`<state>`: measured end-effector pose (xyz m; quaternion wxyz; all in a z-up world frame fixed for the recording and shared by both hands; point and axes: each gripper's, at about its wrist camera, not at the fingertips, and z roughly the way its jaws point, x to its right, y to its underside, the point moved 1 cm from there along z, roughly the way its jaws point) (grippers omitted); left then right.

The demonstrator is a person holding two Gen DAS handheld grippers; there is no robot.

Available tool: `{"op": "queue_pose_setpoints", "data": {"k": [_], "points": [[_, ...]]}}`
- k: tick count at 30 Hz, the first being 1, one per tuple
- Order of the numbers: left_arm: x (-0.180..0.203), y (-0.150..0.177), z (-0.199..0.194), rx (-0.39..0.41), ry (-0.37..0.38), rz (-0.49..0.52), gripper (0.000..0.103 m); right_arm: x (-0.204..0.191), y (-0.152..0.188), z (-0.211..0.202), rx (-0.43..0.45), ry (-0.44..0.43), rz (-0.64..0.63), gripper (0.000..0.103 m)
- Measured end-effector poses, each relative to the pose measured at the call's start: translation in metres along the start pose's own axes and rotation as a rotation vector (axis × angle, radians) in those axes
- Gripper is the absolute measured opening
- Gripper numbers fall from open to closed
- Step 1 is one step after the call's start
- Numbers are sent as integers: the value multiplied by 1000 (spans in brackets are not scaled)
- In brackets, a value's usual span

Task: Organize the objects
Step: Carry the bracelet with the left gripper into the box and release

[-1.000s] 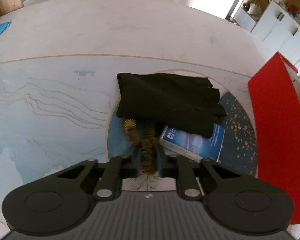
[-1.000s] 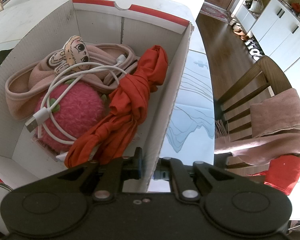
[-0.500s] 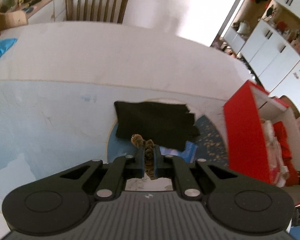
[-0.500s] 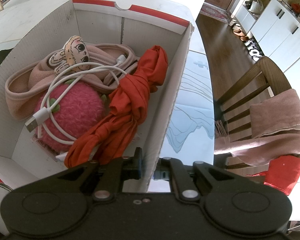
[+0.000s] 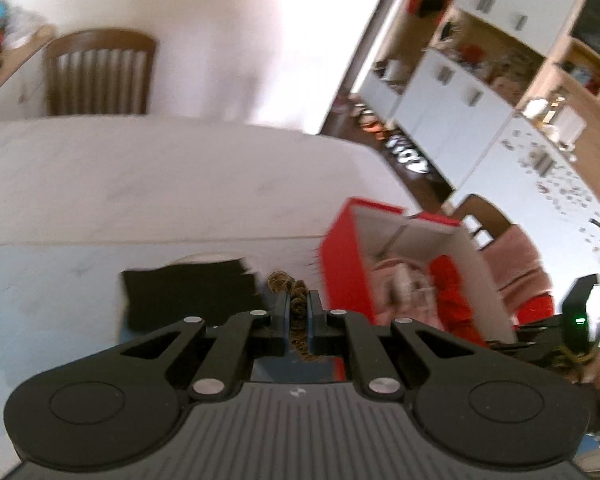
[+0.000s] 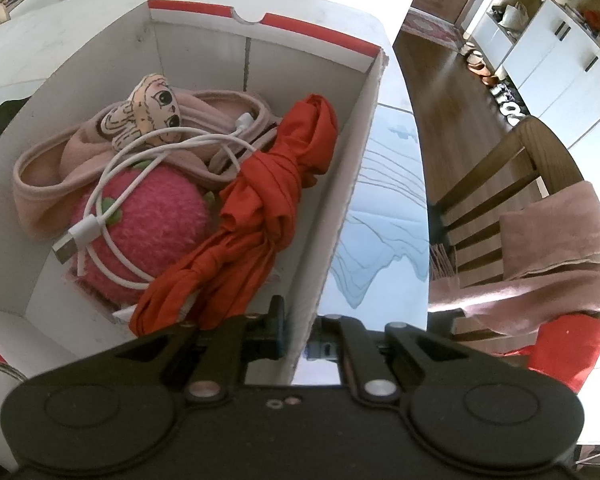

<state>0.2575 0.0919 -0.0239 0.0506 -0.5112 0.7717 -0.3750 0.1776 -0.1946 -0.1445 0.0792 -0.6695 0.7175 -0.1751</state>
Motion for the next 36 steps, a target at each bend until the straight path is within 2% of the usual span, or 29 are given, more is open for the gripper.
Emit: {"op": "queue_pose_setpoints", "data": {"k": [5,21,27,36], "points": [[30,-8,8,0,70,61,7,-1,1,-2,9,-1,-13,6],[131,-21,68,-72,216,272,7,-2,3,-1,13,-1,-6,6],[154,-16,98,-117,226,336,7,-2,3,1,14,-2,-2,6],[175,-7,140,-181,170,410,7,-1,4,2,15,-6,5,6]]}}
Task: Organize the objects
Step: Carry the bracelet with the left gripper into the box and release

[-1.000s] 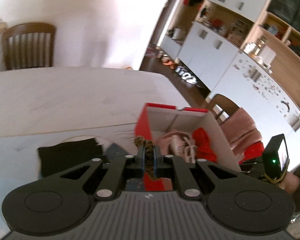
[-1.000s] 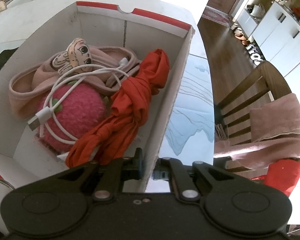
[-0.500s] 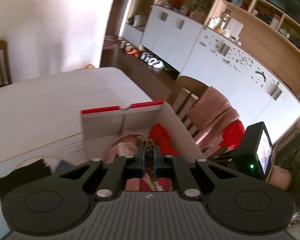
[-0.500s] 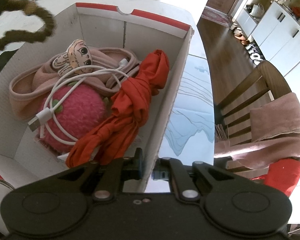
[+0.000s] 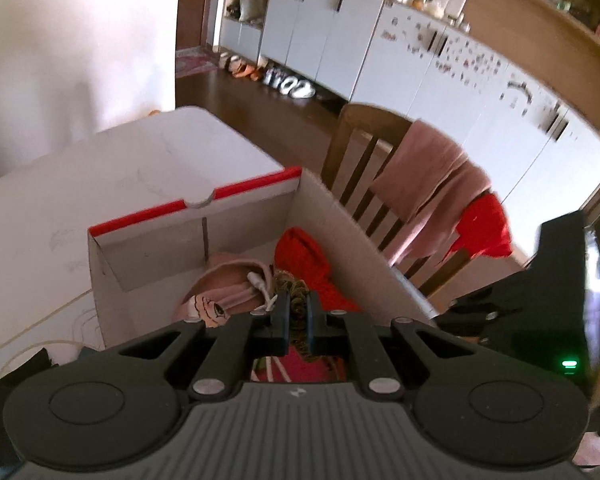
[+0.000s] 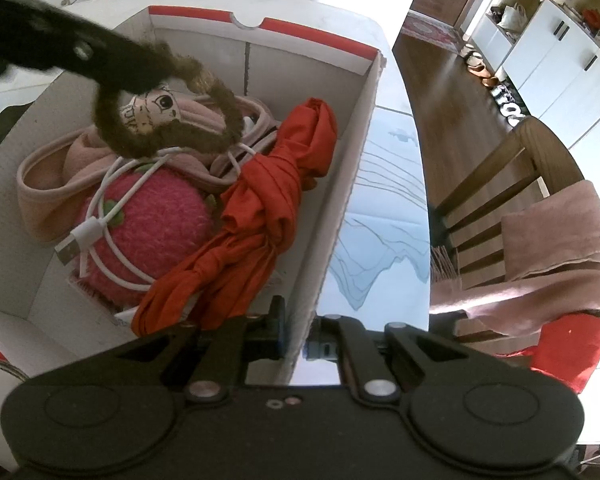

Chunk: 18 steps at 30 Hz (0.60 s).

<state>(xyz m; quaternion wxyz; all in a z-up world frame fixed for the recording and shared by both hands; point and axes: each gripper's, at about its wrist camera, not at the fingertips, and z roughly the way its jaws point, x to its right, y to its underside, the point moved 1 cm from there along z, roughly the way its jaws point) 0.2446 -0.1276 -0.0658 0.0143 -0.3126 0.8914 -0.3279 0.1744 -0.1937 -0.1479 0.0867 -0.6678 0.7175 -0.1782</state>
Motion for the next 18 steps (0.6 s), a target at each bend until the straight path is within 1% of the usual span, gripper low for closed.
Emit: {"op": "queue_pose_setpoints", "data": {"k": [8,12,14,18], "points": [[2,6,32,-86,-44,25,7,0,1,1,-2,-4,8,6],[-4,9,39,-126,-50,26,7,1,1,1,-3,-6,10,6],[-6,12,41,-143,-68,25,7,1,1,2,-3,-6,9,6],[-12,12,40,-138,-47,-3,7,1,1,2,-2,-7,11,6]]}}
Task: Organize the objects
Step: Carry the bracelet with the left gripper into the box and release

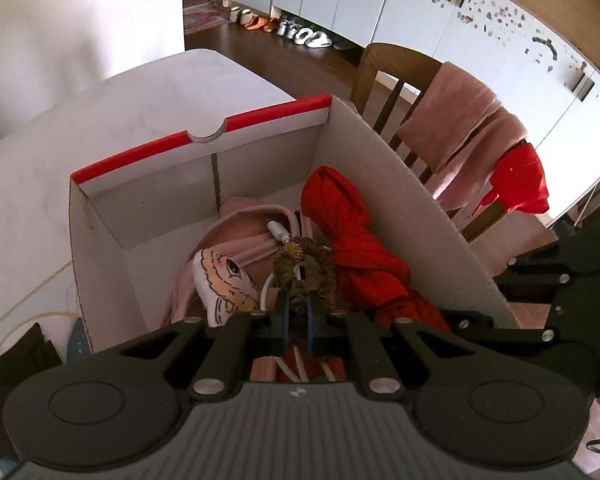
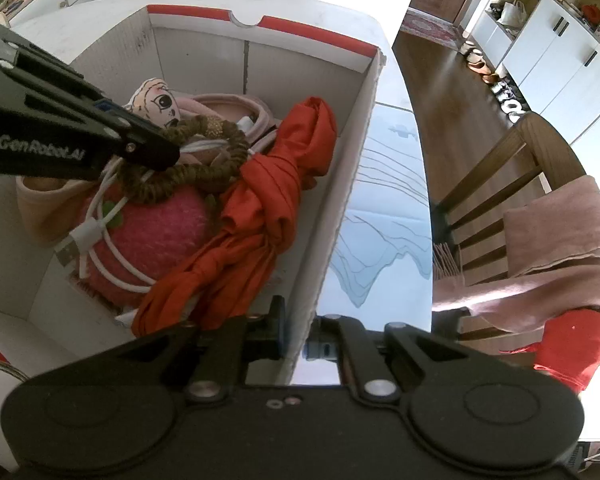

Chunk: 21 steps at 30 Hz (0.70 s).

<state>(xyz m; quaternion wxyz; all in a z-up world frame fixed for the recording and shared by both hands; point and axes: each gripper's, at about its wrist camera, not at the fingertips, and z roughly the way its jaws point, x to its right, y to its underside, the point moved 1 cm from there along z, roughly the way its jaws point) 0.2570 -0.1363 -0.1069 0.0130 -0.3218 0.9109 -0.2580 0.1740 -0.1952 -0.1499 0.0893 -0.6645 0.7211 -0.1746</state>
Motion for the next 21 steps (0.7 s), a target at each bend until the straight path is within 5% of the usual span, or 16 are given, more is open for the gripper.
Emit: {"op": "queue_pose_setpoints", "data": {"k": [8,11,13,21], "points": [[-3,5,-14,30,15,-19,17,0,0,1,-1,0,-2,6],[-4,7,-22,47,3,-33,39,0,0,1,-1,0,-2,6],[-6,10,-30,74,4,-43,66,1,0,1,-1,0,-2,6],[-20,25,-75,146,27,-83,66,-1,0,2,-5,1,-13,6]]}}
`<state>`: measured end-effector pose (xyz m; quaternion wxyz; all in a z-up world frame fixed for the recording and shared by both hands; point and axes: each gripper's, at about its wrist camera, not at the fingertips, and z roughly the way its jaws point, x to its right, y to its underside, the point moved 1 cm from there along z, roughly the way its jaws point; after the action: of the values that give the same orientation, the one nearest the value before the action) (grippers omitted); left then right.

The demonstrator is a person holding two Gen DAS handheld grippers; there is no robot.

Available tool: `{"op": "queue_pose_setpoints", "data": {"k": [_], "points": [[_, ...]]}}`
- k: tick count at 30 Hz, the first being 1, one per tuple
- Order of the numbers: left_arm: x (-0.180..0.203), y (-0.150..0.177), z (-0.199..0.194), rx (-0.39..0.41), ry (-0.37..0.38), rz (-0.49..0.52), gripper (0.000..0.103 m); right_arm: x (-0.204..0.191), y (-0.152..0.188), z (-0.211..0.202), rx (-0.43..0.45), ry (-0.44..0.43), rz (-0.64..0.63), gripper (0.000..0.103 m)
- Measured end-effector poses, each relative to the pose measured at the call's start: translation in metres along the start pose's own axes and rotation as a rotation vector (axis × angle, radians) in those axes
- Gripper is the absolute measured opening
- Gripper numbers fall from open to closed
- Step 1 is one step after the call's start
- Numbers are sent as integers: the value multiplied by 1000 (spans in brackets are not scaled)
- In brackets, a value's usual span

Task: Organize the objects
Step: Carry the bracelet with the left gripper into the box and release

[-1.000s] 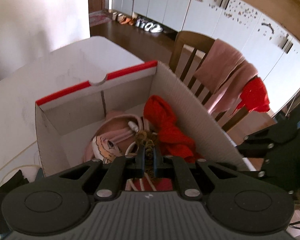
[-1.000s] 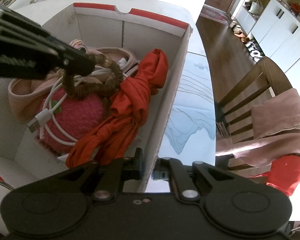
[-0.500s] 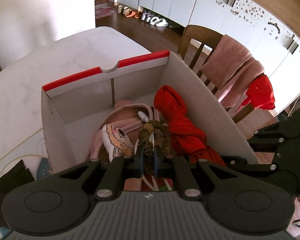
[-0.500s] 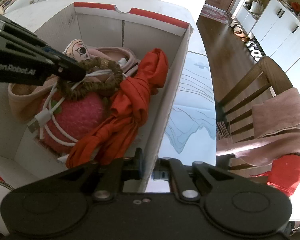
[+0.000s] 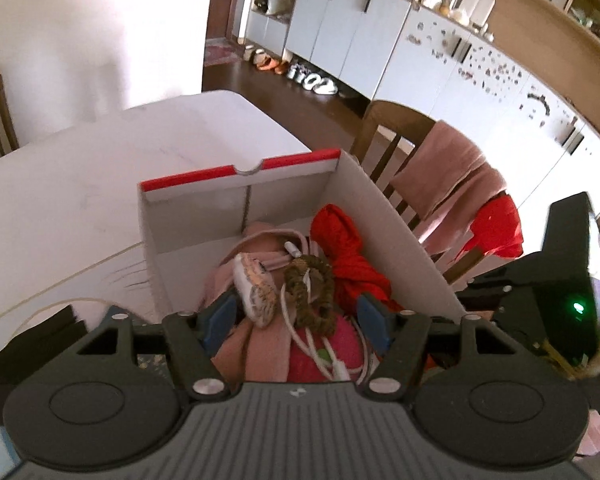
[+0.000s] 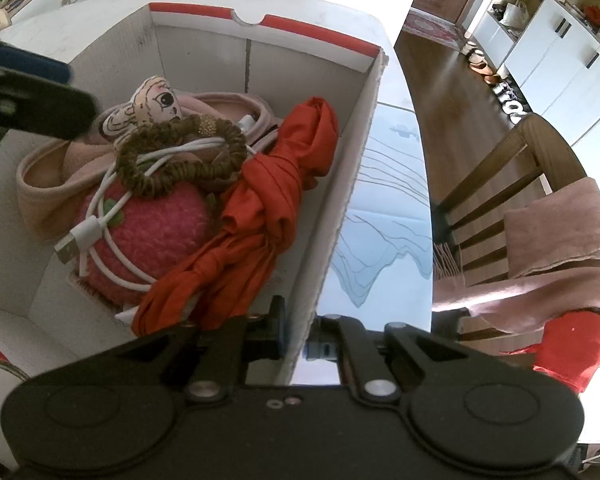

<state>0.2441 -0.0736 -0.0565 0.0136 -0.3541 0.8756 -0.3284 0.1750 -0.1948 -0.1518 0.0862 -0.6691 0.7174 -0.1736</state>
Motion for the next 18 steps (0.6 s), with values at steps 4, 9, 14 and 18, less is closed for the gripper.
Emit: {"op": "queue_pose_setpoints", "data": {"k": [4,9,14,18], "points": [[-16,8,-26,31,-20,-27,66,-1,0,-1,-1,1,-6,6],[-41,17,-53,60,-75,-48,70,-1,-1,-1,-2,2,-9,6],[-76,29,-74,73,-156,-93,74,-2,-2,-2,-4,5,-9,6],[-107,39,-81,58,-227,-139,84,-2,-2,-2,-7,6,-8,6]]}}
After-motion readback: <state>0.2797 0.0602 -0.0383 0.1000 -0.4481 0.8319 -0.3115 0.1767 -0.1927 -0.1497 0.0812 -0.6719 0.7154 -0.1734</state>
